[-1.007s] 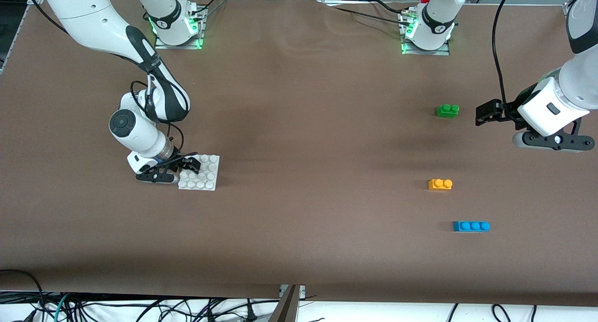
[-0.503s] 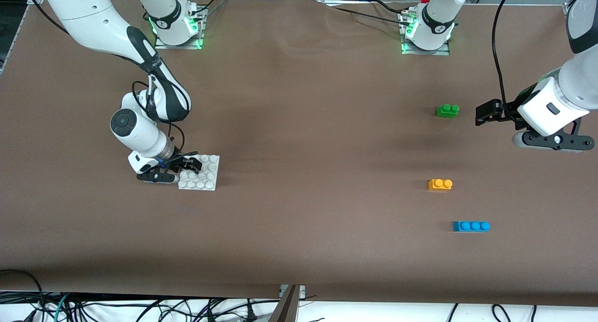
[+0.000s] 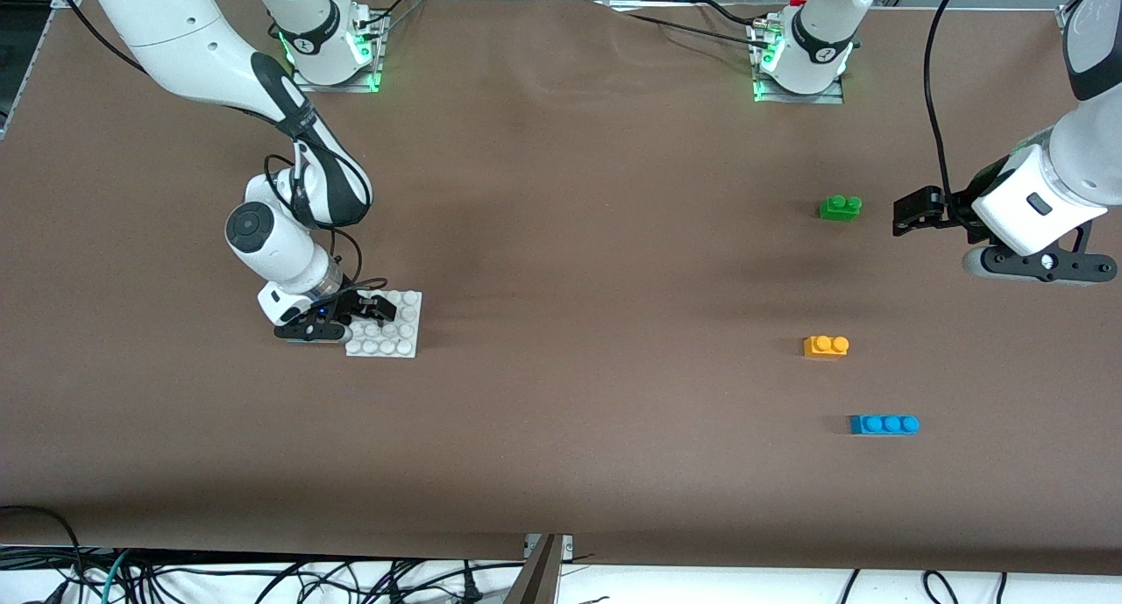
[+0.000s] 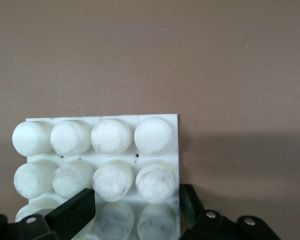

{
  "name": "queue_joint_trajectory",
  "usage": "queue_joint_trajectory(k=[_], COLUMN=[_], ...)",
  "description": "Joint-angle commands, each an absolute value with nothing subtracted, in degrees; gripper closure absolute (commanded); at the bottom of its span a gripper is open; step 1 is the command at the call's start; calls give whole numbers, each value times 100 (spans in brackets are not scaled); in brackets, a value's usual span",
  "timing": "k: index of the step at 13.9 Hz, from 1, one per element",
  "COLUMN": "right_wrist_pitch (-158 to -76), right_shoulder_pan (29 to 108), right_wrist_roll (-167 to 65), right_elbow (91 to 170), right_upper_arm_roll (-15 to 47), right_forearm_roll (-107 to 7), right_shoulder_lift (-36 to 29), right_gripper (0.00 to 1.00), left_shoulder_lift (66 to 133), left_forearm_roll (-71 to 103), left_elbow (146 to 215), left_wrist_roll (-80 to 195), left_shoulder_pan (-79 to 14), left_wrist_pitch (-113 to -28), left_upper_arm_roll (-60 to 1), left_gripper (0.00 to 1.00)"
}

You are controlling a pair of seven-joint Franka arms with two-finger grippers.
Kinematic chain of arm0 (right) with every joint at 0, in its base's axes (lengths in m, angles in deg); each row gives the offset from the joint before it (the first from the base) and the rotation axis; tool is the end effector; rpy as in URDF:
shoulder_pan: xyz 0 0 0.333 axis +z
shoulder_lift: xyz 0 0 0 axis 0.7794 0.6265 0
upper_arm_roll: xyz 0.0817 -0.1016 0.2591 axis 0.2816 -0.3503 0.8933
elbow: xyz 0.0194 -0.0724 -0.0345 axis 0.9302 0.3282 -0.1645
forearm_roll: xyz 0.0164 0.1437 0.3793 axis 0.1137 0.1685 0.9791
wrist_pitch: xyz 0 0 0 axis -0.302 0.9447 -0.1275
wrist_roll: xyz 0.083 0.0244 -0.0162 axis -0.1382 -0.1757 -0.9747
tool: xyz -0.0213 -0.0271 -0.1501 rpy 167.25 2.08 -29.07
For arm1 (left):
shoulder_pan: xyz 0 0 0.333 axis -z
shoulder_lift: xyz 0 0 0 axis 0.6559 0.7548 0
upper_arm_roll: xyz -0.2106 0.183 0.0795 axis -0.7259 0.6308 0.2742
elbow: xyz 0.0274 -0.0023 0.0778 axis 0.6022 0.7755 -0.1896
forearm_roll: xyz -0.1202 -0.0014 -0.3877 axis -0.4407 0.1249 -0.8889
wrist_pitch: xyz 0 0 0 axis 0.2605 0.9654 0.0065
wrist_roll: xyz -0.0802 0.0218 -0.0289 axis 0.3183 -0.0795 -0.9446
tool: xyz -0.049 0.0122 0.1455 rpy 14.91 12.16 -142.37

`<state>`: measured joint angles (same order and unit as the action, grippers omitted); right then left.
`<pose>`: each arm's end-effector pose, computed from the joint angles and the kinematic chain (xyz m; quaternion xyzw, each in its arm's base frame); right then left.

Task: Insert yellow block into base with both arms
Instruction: 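Slide the white plate toward the table's middle with the right gripper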

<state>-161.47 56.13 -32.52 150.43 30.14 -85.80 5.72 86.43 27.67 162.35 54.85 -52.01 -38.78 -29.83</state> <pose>0.5860 0.1466 0.0926 -0.9953 0.0234 -0.0700 0.0622 0.6048 -0.0568 0.4968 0.9971 -0.0314 -0.0689 0.0064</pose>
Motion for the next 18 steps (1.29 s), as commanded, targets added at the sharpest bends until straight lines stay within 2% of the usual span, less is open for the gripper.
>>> queue_joint_trajectory(k=[1, 11, 18], right_wrist_pitch=[-16311, -16355, -16347], right_shoulder_pan=[5726, 6780, 7720], right_wrist_roll=[-3191, -2331, -1311], right_elbow=[15079, 14859, 14122], right_upper_arm_roll=[3070, 3061, 3053], right_forearm_roll=[-8520, -8528, -8537], right_shoulder_lift=[660, 774, 1239], right_gripper=[20, 20, 20], left_shoulder_lift=[8595, 8595, 8595], left_forearm_roll=[2913, 2904, 2904], left_elbow=[16186, 16195, 16203], left_wrist_roll=[5533, 5533, 5533], left_shoulder_pan=[-5215, -5224, -5233], left_wrist_pitch=[-3805, -3805, -3797], left_upper_arm_roll=[-2991, -2991, -2974], left_gripper=[0, 0, 0])
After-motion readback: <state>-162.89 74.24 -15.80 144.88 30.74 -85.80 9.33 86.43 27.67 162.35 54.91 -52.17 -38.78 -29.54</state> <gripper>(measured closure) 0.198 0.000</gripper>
